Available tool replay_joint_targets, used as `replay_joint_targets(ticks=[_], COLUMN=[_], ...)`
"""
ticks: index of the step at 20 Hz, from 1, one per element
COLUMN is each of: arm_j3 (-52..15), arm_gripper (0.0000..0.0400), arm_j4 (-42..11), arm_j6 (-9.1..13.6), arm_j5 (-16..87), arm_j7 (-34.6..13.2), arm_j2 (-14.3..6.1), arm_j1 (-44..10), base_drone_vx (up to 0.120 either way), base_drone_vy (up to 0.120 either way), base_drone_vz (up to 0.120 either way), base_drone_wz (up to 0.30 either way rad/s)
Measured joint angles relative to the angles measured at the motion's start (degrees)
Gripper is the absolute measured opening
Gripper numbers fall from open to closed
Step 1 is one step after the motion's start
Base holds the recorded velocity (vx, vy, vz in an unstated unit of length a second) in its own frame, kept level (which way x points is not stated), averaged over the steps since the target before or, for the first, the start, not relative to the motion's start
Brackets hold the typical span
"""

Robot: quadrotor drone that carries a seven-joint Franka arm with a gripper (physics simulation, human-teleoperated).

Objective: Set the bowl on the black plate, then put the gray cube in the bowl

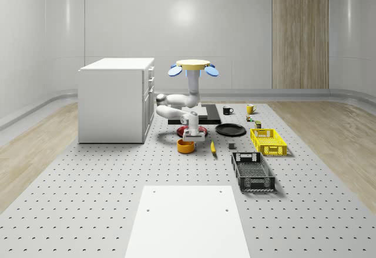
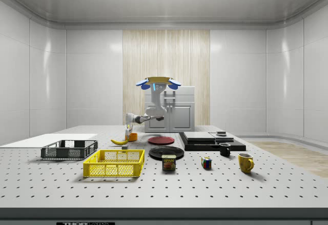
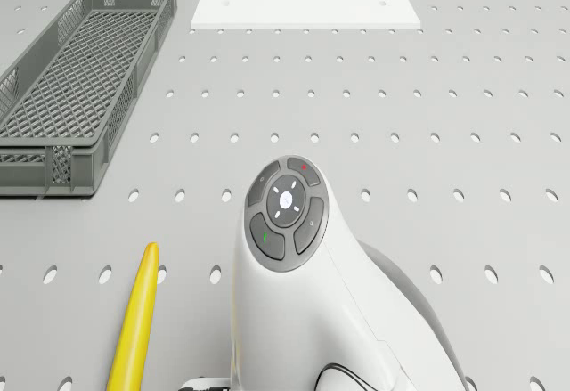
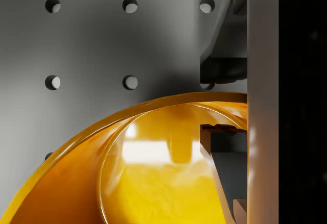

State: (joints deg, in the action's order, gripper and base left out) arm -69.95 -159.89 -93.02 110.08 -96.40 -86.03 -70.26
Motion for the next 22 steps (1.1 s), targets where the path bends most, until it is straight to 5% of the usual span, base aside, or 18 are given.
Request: replay_joint_targets(ticks=[5,11,15,22], arm_j3=[-1.85,-5.02,-5.89,-6.41], arm_gripper=[0.0103,0.0101,0.0100,0.0100], arm_j4=[-0.56,-1.36,-1.53,-1.61], arm_j6=[0.71,1.75,1.88,1.68], arm_j5=[-1.75,-4.78,-5.67,-6.29], arm_j7=[-0.05,-0.18,-0.25,-0.34], arm_j2=[-0.07,-0.25,-0.45,-0.85], arm_j1=[0.27,0.60,0.62,0.56], base_drone_vx=[0.000,-0.007,-0.120,-0.120], base_drone_vy=[0.000,0.007,0.120,0.120], base_drone_vz=[0.000,0.120,0.120,0.000], base_drone_wz=[0.000,0.000,0.000,0.000])
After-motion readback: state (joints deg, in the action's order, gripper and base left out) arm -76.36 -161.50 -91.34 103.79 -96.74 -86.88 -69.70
